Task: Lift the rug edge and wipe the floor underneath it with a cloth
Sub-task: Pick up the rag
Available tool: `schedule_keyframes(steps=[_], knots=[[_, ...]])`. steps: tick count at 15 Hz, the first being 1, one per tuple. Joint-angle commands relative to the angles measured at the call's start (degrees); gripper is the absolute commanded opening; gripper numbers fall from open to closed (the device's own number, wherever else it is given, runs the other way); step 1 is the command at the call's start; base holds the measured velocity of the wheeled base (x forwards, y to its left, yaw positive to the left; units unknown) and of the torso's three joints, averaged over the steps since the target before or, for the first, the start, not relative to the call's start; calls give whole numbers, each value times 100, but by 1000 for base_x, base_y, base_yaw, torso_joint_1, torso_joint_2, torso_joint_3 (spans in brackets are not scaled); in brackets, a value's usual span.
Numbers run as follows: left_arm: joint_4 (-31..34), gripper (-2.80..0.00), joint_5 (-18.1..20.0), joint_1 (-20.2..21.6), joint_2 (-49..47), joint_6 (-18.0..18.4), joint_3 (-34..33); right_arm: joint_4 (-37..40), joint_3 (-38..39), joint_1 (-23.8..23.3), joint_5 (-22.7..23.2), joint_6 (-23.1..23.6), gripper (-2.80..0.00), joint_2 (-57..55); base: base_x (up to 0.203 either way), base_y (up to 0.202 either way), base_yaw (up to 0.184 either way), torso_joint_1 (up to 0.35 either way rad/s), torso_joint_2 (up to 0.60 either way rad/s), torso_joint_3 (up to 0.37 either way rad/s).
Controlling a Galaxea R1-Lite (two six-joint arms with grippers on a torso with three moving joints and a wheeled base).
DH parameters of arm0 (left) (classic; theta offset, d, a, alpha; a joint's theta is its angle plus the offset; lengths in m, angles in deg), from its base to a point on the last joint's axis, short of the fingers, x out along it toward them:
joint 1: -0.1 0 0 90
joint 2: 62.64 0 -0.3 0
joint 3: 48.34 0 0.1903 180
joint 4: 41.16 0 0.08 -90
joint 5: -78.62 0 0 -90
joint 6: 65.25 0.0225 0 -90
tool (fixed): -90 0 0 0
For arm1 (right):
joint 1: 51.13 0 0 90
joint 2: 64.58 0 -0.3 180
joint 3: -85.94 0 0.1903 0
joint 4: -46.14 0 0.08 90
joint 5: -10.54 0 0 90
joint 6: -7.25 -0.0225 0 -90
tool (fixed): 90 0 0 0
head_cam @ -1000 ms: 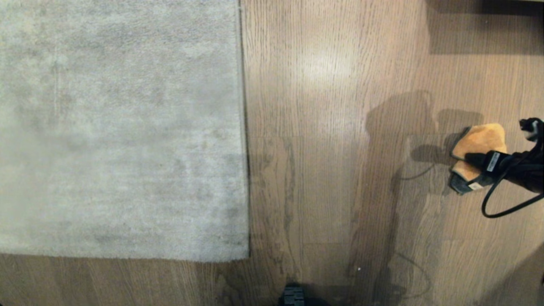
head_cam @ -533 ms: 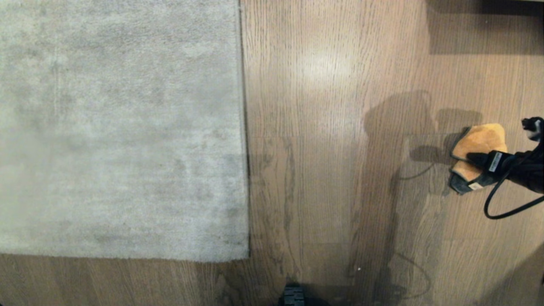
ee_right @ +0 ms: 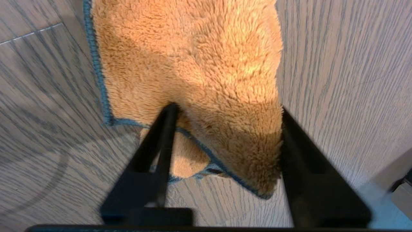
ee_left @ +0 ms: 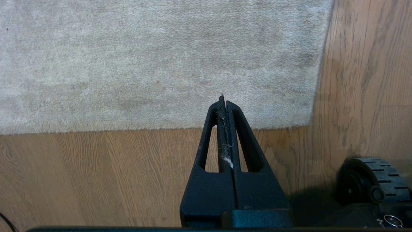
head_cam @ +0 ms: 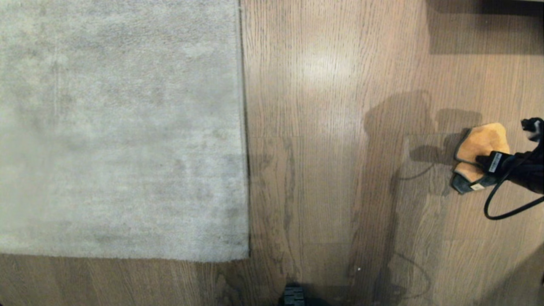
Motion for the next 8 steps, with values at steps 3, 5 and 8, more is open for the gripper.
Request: schedule_keyframes(steps=[3, 5, 8], knots=[[-2, -280, -1, 1, 0, -2, 0, -15, 32, 1, -2, -8, -280, 26, 0, 0, 0, 0, 0, 0], [-2, -280, -1, 1, 0, -2, 0, -34, 160, 5, -2, -6, -280, 81, 0, 0, 0, 0, 0, 0], [-2, -280, -1, 1, 0, -2, 0, -29, 225, 11, 7, -8, -280, 250, 0, 0, 0, 0, 0, 0]])
